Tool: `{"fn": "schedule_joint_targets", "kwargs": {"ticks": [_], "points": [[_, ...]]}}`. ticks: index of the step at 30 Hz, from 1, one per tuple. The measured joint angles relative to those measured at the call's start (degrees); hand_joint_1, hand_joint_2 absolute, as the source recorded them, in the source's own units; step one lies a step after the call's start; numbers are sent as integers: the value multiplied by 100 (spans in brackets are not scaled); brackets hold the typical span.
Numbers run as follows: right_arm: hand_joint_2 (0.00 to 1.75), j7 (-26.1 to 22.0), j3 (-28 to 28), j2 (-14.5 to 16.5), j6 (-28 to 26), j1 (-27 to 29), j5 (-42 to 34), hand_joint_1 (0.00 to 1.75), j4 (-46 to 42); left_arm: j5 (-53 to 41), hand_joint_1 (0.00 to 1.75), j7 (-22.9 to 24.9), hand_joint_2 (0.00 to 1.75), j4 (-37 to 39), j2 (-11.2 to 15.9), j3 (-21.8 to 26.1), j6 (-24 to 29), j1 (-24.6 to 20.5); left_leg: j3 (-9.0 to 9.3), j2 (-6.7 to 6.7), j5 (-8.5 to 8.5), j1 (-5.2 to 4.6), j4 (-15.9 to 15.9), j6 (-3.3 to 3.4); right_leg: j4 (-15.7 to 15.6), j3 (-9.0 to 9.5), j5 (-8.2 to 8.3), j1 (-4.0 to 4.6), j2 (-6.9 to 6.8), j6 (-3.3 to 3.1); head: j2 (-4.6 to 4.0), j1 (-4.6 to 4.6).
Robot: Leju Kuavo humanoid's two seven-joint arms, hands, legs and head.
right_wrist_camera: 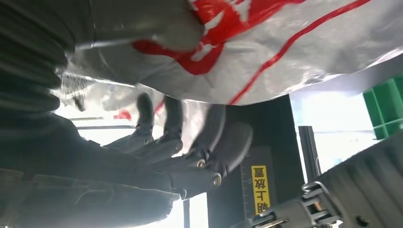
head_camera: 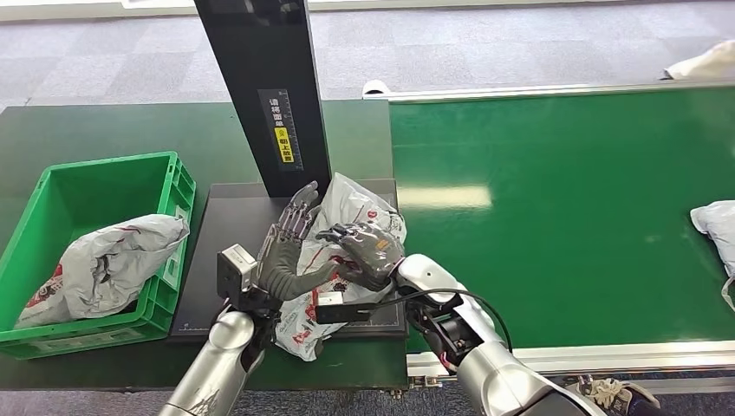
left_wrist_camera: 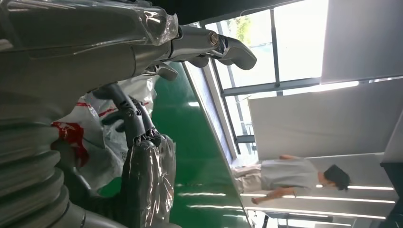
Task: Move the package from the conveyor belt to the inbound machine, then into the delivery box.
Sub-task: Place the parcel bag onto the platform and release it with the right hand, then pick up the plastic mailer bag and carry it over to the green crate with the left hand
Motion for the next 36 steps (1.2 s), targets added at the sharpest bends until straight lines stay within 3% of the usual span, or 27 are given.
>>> {"fn": "schedule_joint_targets", "kwargs": {"ticks": [8, 19, 28, 32, 36], "points": [[175, -180, -26, 46, -7, 0, -263, 0, 92, 3, 0, -2, 175, 85, -17, -31, -22, -48, 1, 0, 0, 0, 0, 0, 0, 0, 0, 0, 0, 0, 0, -2], [175, -917, -401, 202, -50, 238, -1554, 0, -27, 210, 0, 8, 175, 178, 0, -41, 84, -81, -1, -1, 0, 0, 0, 0, 0, 0, 0, 0, 0, 0, 0, 0], [175, -1009, -389, 178, 34, 633, -2620, 0, -999, 359, 0, 110, 175, 206, 63, -28, 95, -10, -1, 0, 0, 0, 0, 0, 0, -1, 0, 0, 1, 0, 0, -2], [175, -1016, -240, -2, 180, 944, -3740, 0, -1984, 477, 0, 146, 175, 221, 88, -25, 79, 14, -1, 0, 0, 0, 0, 0, 0, -2, 0, 0, 1, 0, 0, 0], [175, -1021, -358, -179, 355, 1339, -4102, 0, -2968, 524, 0, 228, 175, 228, 116, 12, 165, 26, -2, -1, -1, 0, 0, 0, -1, -2, -1, 0, 1, 1, 0, -1]]}}
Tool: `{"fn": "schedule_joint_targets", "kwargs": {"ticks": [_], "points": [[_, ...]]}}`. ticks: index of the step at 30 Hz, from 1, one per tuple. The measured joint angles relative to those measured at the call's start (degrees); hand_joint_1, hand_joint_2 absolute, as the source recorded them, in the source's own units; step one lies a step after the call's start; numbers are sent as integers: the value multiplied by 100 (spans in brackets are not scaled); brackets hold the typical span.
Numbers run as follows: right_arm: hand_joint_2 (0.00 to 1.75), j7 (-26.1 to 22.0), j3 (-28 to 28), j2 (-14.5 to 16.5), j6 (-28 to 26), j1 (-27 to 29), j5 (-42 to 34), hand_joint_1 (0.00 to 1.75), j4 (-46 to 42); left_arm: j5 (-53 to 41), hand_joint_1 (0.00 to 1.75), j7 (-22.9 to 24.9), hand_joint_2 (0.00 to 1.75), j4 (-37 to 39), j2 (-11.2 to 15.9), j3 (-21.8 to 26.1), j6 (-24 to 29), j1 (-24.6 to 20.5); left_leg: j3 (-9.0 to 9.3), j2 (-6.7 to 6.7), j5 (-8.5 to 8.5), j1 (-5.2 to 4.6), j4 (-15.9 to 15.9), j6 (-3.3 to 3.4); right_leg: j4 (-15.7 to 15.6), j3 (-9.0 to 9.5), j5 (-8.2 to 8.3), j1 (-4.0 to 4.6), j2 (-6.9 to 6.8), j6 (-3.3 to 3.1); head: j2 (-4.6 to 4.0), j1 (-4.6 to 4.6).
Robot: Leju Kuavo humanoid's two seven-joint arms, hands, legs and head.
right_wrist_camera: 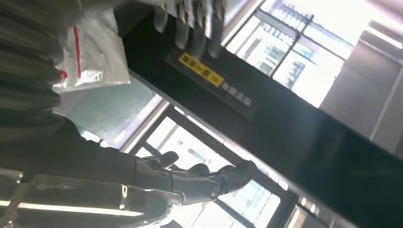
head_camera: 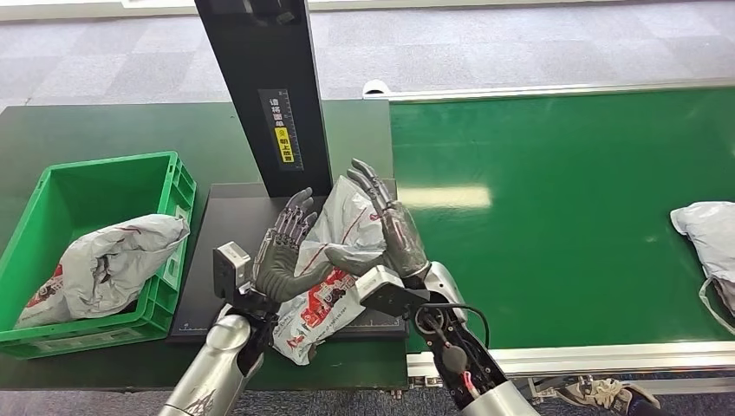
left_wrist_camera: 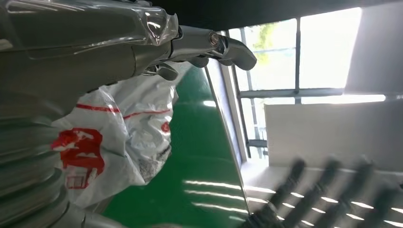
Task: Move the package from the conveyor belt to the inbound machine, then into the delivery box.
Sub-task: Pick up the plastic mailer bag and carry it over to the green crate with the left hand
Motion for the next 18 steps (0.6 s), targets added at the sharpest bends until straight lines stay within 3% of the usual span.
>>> {"fn": "schedule_joint_targets", "kwargs": {"ticks": [6, 11, 15, 18], "points": [[175, -4, -406, -150, 157, 447, -442, 0, -949, -275, 0, 141, 175, 7, 39, 88, 208, 21, 1, -1, 0, 0, 0, 0, -1, 0, 0, 0, -1, 0, 0, -1], [175, 11, -859, -187, 594, 751, -990, 0, -1426, -1945, 0, 586, 175, 43, 98, -71, 1277, 24, 2, 0, 0, 0, 0, 0, 0, 0, 0, 0, 0, 0, 0, -1], [175, 236, -1336, -142, 758, 984, -1167, 0, -1652, -3337, 0, 1430, 175, 218, 120, -235, 2010, -24, 2, 0, 0, 0, 0, 0, -1, 0, 0, 0, 0, 0, 0, -1], [175, 435, -1693, -91, 911, 1098, -1209, 0, -1678, -4538, 0, 2208, 175, 550, 136, -449, 2272, -146, 1, -1, 0, 0, 0, 0, -1, 1, 0, 0, 0, 0, 0, -1]]}}
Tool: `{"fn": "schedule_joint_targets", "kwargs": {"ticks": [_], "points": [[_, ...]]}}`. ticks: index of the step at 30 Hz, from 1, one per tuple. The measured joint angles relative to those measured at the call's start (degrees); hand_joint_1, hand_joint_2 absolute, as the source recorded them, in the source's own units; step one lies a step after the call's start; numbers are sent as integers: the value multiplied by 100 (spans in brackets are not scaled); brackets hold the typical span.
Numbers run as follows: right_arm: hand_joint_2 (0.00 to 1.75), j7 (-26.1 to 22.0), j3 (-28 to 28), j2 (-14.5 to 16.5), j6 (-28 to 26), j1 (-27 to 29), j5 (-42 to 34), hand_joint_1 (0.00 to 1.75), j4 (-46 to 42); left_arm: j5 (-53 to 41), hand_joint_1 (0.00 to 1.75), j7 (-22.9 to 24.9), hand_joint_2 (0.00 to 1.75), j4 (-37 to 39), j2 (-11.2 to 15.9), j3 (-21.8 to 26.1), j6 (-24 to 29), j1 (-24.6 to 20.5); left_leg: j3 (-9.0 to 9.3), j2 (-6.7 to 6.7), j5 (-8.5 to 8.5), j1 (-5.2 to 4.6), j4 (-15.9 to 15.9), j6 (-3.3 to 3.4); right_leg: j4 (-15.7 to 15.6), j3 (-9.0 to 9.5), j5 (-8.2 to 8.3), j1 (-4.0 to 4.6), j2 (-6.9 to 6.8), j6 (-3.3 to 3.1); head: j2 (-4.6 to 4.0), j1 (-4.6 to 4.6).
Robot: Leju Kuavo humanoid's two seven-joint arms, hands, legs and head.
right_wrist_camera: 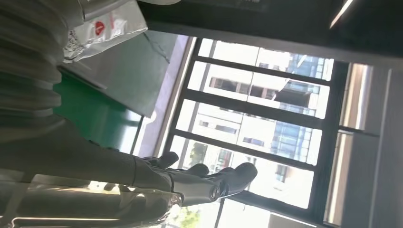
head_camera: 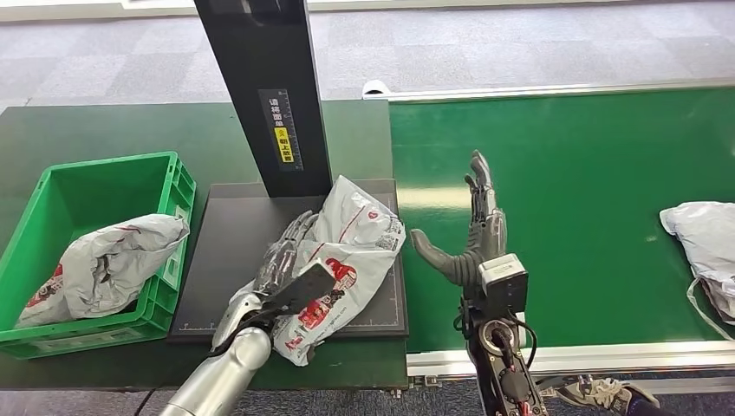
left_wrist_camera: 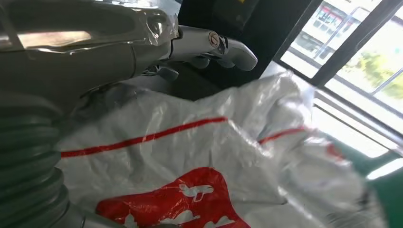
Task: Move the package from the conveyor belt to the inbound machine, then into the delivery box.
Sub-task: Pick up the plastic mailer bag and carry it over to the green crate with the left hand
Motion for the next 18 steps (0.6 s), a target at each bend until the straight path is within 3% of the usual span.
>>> {"fn": "schedule_joint_targets", "kwargs": {"ticks": [5, 10, 14, 18], "points": [[175, 171, -310, 79, 353, 124, 201, 0, 72, -1023, 0, 660, 175, 600, -89, -134, -74, -327, 11, -3, 0, 0, -1, 0, 0, 17, -1, 0, -2, 0, 0, 0], [175, 215, -405, 159, 540, 174, 346, 0, 251, -1526, 8, 863, 175, 991, -182, -134, -445, -592, 52, -7, -6, 0, -5, 1, -3, 72, -7, 0, -6, 0, 0, 1], [175, 226, -444, 190, 587, 220, 393, 0, 363, -1618, 152, 807, 175, 1086, -214, -107, -450, -596, 72, -6, -4, 0, -6, 1, -3, 92, -6, 0, -6, 0, 0, 0], [175, 292, -482, 192, 641, 305, 411, 0, 410, -1557, 173, 575, 175, 1028, -225, -30, -301, -445, 75, -4, -2, 0, -6, 0, -3, 93, -4, 0, -5, 0, 0, 1]]}}
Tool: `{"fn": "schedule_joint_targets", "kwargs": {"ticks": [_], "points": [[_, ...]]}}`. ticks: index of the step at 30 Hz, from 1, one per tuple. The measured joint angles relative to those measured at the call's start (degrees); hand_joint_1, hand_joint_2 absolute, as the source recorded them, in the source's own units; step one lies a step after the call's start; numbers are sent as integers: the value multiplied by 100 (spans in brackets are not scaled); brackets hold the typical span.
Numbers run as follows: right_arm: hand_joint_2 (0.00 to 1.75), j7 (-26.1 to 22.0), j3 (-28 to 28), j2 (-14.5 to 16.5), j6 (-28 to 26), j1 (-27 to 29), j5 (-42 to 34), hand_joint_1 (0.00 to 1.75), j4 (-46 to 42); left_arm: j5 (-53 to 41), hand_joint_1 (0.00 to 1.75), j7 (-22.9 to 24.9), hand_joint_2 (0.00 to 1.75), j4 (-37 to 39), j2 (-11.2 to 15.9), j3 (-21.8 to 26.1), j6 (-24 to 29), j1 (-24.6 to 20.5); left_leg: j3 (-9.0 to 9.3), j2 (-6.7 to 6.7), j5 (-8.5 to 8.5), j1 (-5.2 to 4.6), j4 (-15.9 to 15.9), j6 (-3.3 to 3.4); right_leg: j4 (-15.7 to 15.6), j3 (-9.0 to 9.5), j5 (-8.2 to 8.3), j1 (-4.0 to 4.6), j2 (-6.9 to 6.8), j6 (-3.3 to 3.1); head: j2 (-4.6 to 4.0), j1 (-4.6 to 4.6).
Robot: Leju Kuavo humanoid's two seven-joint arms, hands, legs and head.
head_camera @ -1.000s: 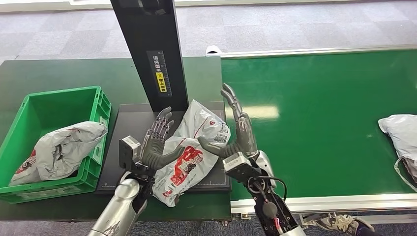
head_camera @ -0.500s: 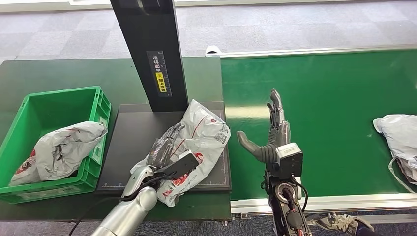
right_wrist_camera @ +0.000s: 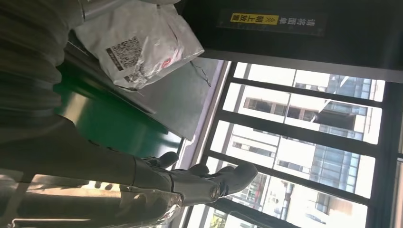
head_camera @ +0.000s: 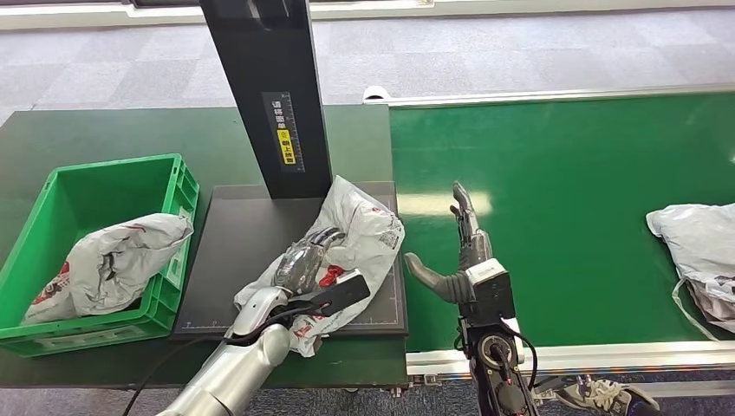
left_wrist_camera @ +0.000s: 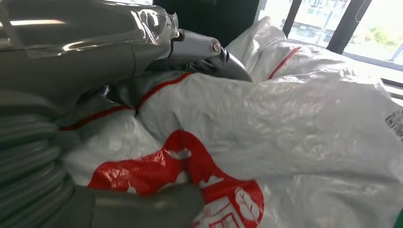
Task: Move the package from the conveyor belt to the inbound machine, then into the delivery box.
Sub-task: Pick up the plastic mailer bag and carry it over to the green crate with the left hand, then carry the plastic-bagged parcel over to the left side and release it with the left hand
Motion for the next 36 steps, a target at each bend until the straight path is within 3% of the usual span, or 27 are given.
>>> {"fn": "schedule_joint_targets", "kwargs": {"ticks": [15, 19, 28, 31, 36], "points": [[175, 87, -80, 7, 92, 81, 14, 0, 308, 875, 175, -753, 175, -583, -10, 475, 403, 450, -35, 3, 0, 2, 0, -2, 2, -47, 0, 2, 3, 0, 0, 0], [175, 86, -80, 9, 92, 89, 14, 0, 384, 1104, 175, -1106, 175, -692, -10, 534, 848, 549, -43, 3, 0, 1, 2, -2, 2, -57, 0, 1, 3, 0, 0, -1], [175, 23, -82, 38, 73, 104, 3, 0, 449, 2358, 175, -2738, 175, -1890, -44, 717, 2328, 910, -56, 2, 0, 2, 2, -2, 2, -70, 0, 2, 2, 0, 0, -1], [175, 6, -80, 48, 72, 104, -5, 0, 462, 2401, 175, -2997, 175, -2259, -43, 764, 2736, 971, -57, 2, 0, 2, 2, -2, 2, -70, 0, 2, 2, 0, 0, -2], [175, -4, -80, 55, 71, 103, -8, 0, 478, 2400, 175, -3097, 175, -2568, -43, 800, 2857, 1033, -57, 3, 1, 1, 2, -2, 2, -70, 0, 2, 2, 0, 0, -1]]}}
